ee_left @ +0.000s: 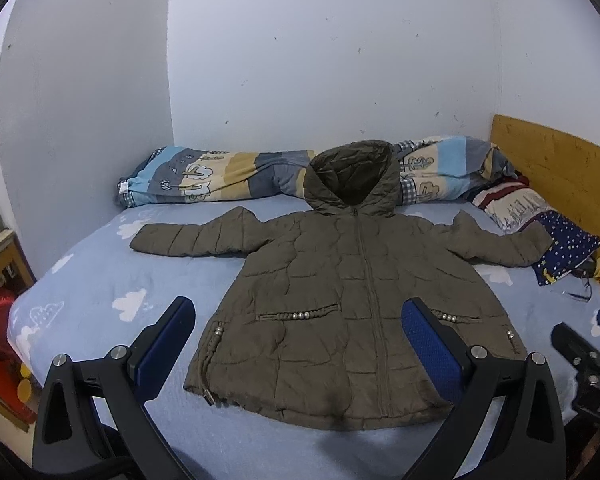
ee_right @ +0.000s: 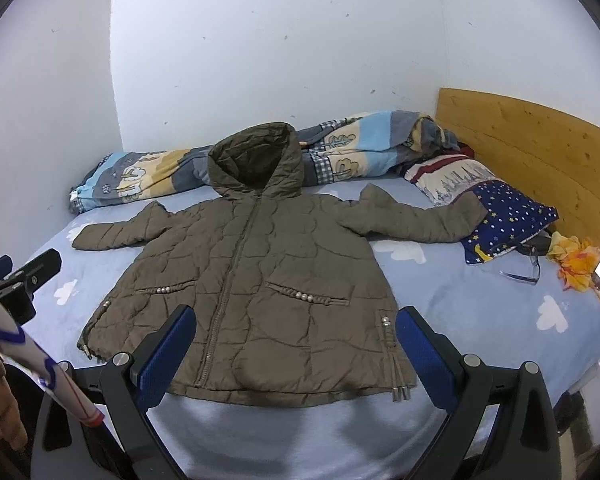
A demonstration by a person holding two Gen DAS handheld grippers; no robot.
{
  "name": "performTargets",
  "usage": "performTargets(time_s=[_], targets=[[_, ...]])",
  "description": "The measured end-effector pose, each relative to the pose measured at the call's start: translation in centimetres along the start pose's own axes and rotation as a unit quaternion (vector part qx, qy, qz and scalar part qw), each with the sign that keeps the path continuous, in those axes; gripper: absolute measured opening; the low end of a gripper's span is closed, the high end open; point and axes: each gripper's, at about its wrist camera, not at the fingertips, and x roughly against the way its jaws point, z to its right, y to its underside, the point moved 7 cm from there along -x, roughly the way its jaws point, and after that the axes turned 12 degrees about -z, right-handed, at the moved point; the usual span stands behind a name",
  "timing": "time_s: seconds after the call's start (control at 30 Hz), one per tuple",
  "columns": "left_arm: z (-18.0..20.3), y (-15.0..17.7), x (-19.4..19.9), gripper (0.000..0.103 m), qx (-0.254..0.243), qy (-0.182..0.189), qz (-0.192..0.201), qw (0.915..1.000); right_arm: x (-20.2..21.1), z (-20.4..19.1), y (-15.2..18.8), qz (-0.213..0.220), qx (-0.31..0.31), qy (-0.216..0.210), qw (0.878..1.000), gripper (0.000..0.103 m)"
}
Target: Fold large clothes
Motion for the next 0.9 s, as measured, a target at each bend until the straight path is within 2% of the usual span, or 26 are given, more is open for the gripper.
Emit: performTargets(time_s=[0.17,0.27,0.37,0.43,0.5,0.57,0.63,0.7,0.8,0.87,0.9], targets=[[0.5,-2.1,-4.2,0.103,-0.005,0.009,-0.025,0.9996,-1.1,1.7,-1.3,-0.011,-0.009,-0.003,1.0,0.102],[0.2,-4.8,-7.5,0.103,-0.009,-0.002,-0.036,0.9993,-2.2,4.4,-3.2,-0.02,-0.031,-0.013,0.999,0.102],[0.1,-7.9,-10.8,0.103,-0.003,-0.013,-0.029,0.9995,-3.3,8.9,-6.0,-0.019,-0.066,0.017,0.998,0.102],[0.4,-9.2,-13.6,0.103,-0.002,-0.014,-0.044,0.9989,-3.9,10.9,-7.4,-0.014,-0.08,0.03,0.996,0.102],[0.7,-9.5,-16.2,0.103,0.007,-0.006,-0.05,0.9987,-4.9,12.9,-8.8,-0.012,-0.093,0.047,0.994,0.102],[0.7,-8.7,-18.4,0.103,0.008,-0.013,-0.054,0.9984,-5.9,14.4,-9.8,-0.016,-0.117,0.037,0.992,0.102],[1.0,-7.7,-20.9,0.103,-0.002,-0.012,-0.088,0.9961,-7.2,15.9,-10.5,-0.022,-0.14,0.021,0.99,0.102],[1.3,-8.2,-22.3,0.103,-0.002,0.01,-0.108,0.9941,-8.8,18.0,-11.3,-0.032,-0.154,0.017,0.987,0.101],[1.0,-9.1,-22.4,0.103,-0.014,-0.003,-0.084,0.9964,-11.2,22.1,-12.6,-0.043,-0.181,0.014,0.982,0.094],[0.4,-9.3,-22.8,0.103,-0.017,-0.012,-0.08,0.9966,-12.9,25.4,-13.5,-0.052,-0.201,0.028,0.978,0.081],[0.1,-9.4,-23.1,0.103,-0.015,-0.013,-0.083,0.9964,-13.9,27.5,-14.0,-0.054,-0.215,0.032,0.975,0.08]])
